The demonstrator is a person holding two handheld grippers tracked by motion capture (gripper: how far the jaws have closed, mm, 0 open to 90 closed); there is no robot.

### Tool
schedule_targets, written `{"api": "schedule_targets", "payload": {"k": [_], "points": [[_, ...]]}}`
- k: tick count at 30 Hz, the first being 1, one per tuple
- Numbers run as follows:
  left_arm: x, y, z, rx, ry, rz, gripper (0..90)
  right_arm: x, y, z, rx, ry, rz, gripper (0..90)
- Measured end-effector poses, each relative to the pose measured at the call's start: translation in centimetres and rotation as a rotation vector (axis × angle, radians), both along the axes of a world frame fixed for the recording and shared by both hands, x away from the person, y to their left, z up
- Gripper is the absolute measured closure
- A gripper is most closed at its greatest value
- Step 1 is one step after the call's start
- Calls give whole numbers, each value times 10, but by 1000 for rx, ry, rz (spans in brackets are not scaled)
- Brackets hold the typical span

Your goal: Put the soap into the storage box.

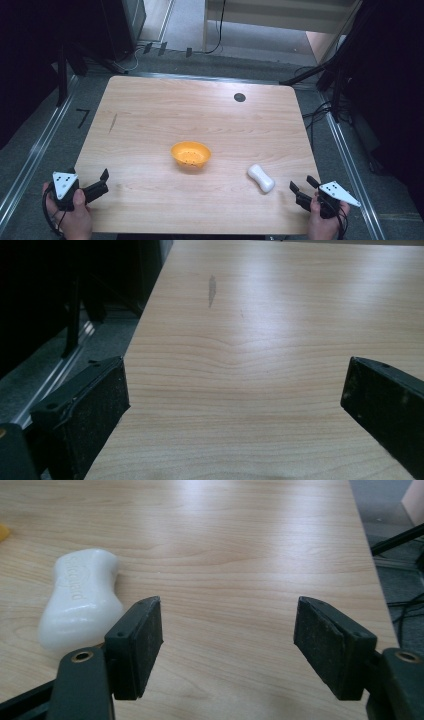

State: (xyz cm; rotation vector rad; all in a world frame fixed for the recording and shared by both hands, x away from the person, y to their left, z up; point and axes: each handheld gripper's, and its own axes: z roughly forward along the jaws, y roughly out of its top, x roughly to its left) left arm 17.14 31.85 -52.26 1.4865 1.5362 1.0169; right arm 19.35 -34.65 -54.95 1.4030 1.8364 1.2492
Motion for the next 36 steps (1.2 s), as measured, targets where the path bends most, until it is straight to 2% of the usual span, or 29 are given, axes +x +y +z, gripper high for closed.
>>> {"api": "schedule_targets", "payload": {"k": [2,4,8,10,12,15,17,20,22,23,25,27,29,31,32,34,36], "points": [[-1,-2,0,19,-13,2,0,1,0,0,-2,17,8,371],[-1,-1,0,7,-15,-9,0,1,1,0,-4,15,12,378],[1,1,0,-16,1,-28,0,4,4,1,5,40,11,404],[2,1,0,-14,5,-51,0,6,8,1,12,57,11,408],[3,-1,0,2,13,-68,0,8,14,4,-6,63,41,418],[4,-2,0,12,24,-73,0,12,24,10,-99,74,85,453],[5,-2,0,15,29,-69,0,15,28,15,-124,90,121,459],[6,-4,0,23,37,-73,0,20,33,18,-177,108,132,457],[6,-4,0,27,40,-76,0,24,35,18,-195,108,143,402],[6,-4,0,27,40,-77,0,26,36,18,-209,118,142,404],[6,-4,0,25,40,-78,0,29,36,16,-212,164,139,402],[7,-4,0,20,43,-79,0,29,36,17,-225,175,109,400],[7,-4,0,21,49,-81,0,28,34,21,-184,230,107,344],[8,-4,0,28,55,-86,0,25,32,24,-158,241,147,311],[8,-4,0,30,55,-90,0,24,32,26,-162,235,155,306],[8,-4,0,30,55,-90,0,25,33,29,-187,232,136,246],[8,-4,0,28,55,-87,0,28,33,31,-174,264,189,166]]}}
